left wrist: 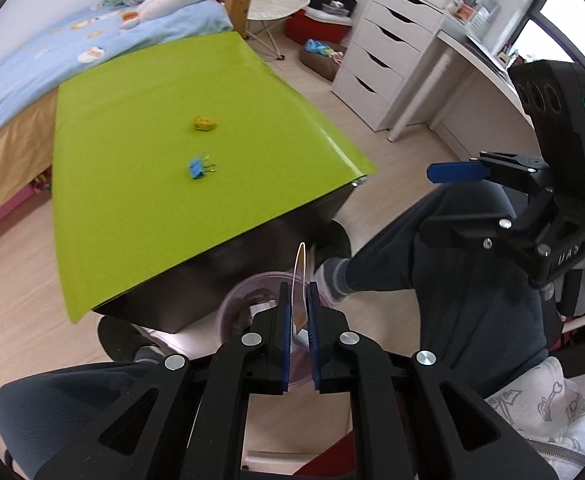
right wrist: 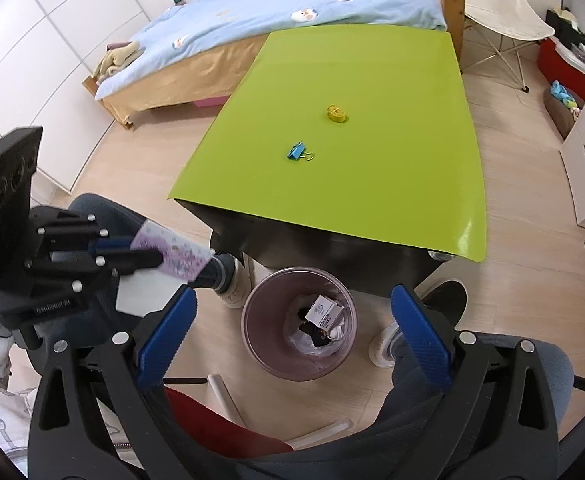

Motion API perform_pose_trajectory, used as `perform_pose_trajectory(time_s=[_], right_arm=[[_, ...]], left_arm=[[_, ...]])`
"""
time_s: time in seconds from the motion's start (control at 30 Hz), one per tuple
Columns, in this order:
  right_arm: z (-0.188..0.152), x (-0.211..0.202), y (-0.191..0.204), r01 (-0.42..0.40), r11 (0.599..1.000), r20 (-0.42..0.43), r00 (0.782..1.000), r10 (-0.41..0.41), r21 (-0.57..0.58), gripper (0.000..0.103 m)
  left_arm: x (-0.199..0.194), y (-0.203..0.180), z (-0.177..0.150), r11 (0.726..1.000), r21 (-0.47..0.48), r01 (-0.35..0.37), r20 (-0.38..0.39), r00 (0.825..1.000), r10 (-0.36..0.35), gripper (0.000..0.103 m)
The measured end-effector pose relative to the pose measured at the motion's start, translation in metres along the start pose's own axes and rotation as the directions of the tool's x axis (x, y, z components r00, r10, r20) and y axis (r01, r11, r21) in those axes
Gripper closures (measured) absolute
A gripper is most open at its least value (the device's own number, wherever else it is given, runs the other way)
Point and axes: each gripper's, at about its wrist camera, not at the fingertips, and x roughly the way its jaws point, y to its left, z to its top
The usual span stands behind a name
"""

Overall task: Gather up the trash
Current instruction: 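Carry both items over the wastebasket and open both tools to drop them, then grasp the blue binder clip with the left tool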

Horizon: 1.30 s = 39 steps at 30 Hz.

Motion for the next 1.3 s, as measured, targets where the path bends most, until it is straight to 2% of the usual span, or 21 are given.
perform_pose_trajectory(time_s=[0.03,0.07,0.17,0.23,0.3,0.8,1.3], right_arm=[[0.000,-0.001,-0.001,-0.001,1.000,0.001,1.000,0.001,0.003,0.007],[0.000,-0.002,-0.001,-0.002,1.000,0.003,1.000,0.002,0.004,0.006],[0.000,-0.001,-0.003,-0.007,1.000,0.006,1.000,0.007,0.007,0.005],[0.000,-0.001,-0.002,-0.009,1.000,0.007,1.000,0.009,0.008,0.004],[-0.001,-0.001,-0.002,-0.010,1.000,0.009,1.000,0.009,0.010,0.003],[0.007,0.001,0.004,-0.005,1.000,0.023,1.000,0.005,0.007,0.003],[0.045,0.013,-0.003,0.019,1.000,0.027,0.999,-0.019,-0.010,0.003]], left_arm=[[0.002,0.000,0.000,1.000,0.000,0.004,-0.005,1.000,-0.004,0.082],[0.004,0.000,0.000,1.000,-0.002,0.005,-0.008,1.000,-0.005,0.065],[0.008,0.003,-0.001,1.000,-0.021,0.005,-0.010,1.000,-0.005,0.038],[0.008,0.006,-0.002,0.999,-0.036,-0.004,0.001,1.000,0.004,0.023],[0.007,0.009,-0.003,0.999,-0.052,-0.007,0.006,1.000,0.008,0.018],[0.000,0.033,0.002,0.989,-0.137,-0.060,0.037,0.997,0.066,0.017],[0.021,0.059,0.066,0.983,-0.150,-0.108,0.053,0.992,0.117,0.017]])
